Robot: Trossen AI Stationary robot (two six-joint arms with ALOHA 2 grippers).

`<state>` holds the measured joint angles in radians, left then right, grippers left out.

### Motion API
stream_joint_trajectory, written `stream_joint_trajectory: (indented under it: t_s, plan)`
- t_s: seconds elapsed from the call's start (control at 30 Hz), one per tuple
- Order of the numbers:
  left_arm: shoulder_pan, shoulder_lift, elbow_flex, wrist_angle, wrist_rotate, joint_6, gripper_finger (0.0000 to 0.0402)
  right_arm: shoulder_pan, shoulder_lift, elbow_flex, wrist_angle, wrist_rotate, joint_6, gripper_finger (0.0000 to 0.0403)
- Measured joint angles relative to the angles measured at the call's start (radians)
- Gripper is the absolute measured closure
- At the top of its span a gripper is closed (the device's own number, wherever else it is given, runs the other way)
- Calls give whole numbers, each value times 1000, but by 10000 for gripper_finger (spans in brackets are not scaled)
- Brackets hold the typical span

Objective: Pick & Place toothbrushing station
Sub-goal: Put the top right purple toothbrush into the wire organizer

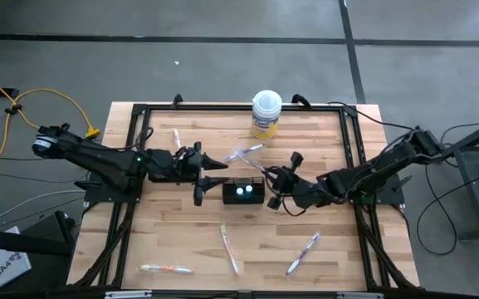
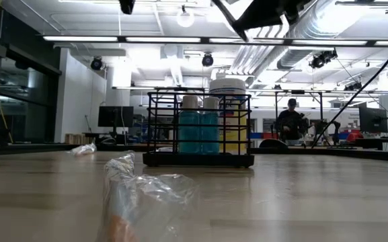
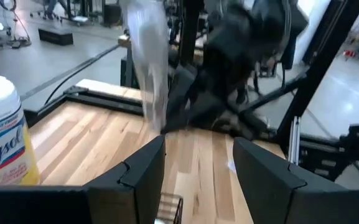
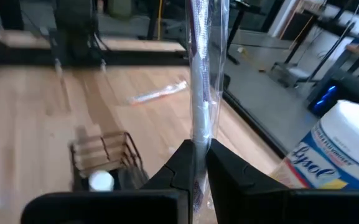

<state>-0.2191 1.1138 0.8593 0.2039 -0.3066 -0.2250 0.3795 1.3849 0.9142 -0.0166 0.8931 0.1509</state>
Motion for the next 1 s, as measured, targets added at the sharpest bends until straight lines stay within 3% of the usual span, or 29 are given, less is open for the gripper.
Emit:
stream_joint_trajectory:
  t_s: [0.37, 1.0]
  plan:
    - [9, 25, 0, 48, 1, 40, 219, 19, 49, 1, 85, 98, -68, 380]
    - [51, 88, 0, 180, 4, 74, 219, 27, 48, 1, 129, 68, -97, 380]
